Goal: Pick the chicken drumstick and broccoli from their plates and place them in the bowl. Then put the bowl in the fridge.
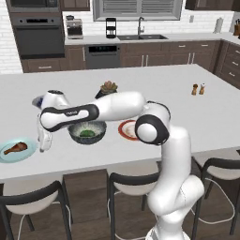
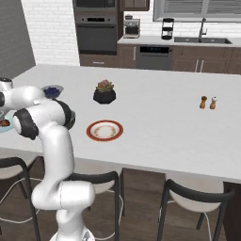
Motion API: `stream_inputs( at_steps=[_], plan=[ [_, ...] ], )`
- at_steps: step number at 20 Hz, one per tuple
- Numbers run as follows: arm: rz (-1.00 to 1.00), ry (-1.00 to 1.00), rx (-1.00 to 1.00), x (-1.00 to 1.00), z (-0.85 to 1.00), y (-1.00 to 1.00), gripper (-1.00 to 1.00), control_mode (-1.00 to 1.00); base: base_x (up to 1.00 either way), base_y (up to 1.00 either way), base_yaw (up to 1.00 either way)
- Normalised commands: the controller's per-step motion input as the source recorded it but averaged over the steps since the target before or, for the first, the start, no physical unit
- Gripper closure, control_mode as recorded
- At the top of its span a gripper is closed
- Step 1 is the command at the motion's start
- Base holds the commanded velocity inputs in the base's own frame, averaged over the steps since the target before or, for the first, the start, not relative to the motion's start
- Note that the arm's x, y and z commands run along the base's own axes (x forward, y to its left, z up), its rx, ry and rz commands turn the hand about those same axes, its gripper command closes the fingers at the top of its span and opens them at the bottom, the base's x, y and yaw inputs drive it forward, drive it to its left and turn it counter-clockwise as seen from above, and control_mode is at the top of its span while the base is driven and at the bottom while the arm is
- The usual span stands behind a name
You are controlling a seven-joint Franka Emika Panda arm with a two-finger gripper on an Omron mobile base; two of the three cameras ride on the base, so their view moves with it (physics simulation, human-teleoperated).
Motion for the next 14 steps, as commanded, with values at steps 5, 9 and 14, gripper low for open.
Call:
stream_inputs(
  at_steps=[5, 9, 14],
  plan=[
    [0.09, 0.0, -0.01, 0.01, -0.16, 0.14, -1.0, -1.0, 0.0, 0.0, 0.0],
    [0.07, -0.03, 0.02, -0.05, -0.48, -0.07, -1.0, -1.0, 0.0, 0.0, 0.0],
    [-0.02, -0.15, 0.08, -0.88, -0.02, -0.75, -1.0, -1.0, 0.0, 0.0, 0.0]
  ],
)
